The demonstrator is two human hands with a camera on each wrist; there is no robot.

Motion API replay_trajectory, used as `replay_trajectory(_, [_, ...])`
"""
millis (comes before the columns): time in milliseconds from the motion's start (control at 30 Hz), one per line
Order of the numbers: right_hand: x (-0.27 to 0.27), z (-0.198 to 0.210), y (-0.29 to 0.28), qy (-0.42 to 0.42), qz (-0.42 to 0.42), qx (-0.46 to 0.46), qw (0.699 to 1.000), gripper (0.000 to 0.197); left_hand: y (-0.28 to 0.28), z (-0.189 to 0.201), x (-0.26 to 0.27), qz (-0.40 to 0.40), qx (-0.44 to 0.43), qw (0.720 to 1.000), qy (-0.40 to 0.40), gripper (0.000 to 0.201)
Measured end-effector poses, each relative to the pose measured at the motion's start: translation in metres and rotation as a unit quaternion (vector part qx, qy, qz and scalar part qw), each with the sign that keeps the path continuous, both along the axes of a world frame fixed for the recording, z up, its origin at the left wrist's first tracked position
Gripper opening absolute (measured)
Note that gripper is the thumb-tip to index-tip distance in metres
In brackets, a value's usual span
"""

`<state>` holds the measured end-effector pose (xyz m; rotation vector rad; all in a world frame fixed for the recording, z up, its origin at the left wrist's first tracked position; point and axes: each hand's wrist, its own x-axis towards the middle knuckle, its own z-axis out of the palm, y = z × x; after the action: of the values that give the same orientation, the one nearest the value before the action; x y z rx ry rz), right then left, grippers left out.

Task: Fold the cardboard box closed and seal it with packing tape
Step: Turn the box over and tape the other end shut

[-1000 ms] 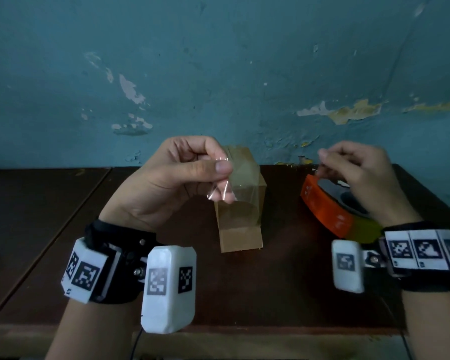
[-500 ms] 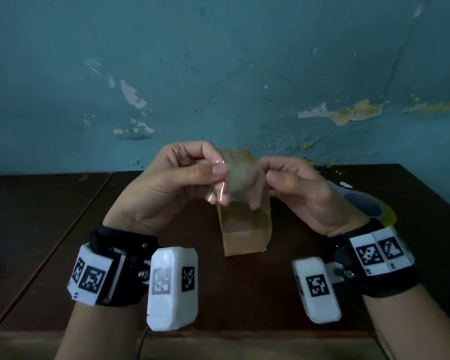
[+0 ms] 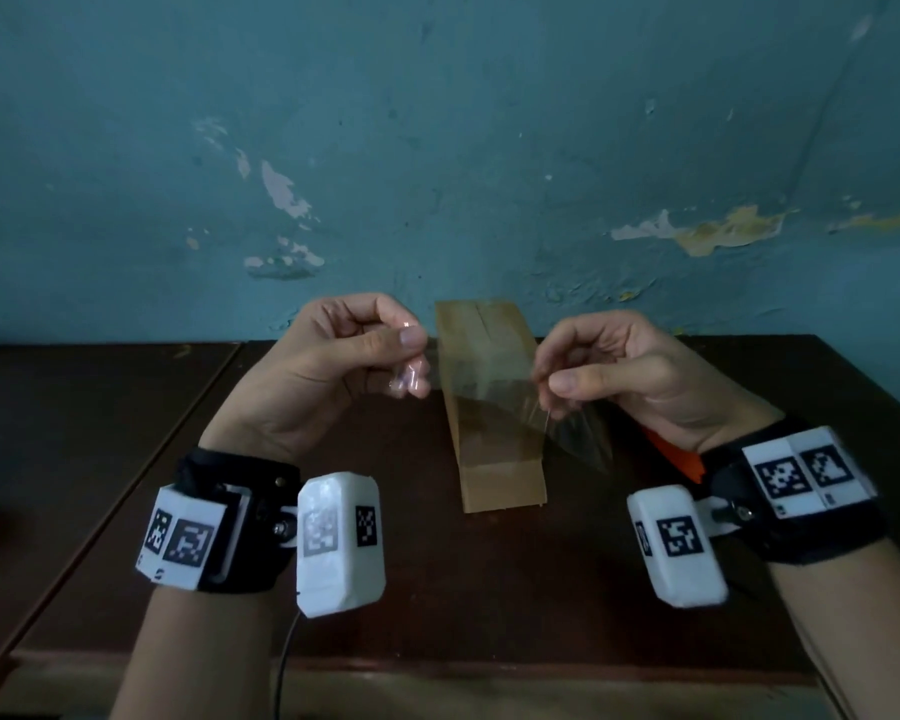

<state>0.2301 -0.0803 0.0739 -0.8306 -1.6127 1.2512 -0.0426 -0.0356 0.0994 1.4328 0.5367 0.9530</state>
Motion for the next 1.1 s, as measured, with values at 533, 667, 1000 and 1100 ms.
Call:
replay_trajectory(533, [0.029, 0.016, -0.009, -0.066, -0.113, -0.009, 0.991, 0.022, -0.003, 0.002, 0.007, 0.052, 0.049, 0.996, 0.044, 0.016])
replay_trajectory(667, [0.031, 0.017, -0.011, -0.063, -0.132, -0.017, 0.989, 0.013, 0.001, -0.001, 0.006, 0.076, 0.04, 0.995, 0.043, 0.024])
replay_trajectory(1000, [0.026, 0.009, -0.006, -0.014, -0.206, -0.041, 0.978, 0.024, 0.008, -0.02, -0.002, 0.101, -0.004, 0.993, 0.055, 0.011])
replay_trajectory(1100, [0.027, 0.008, -0.004, -0.034, -0.213, -0.058, 0.975, 0.032, 0.008, -0.024, 0.001, 0.109, -0.007, 0.992, 0.059, 0.015])
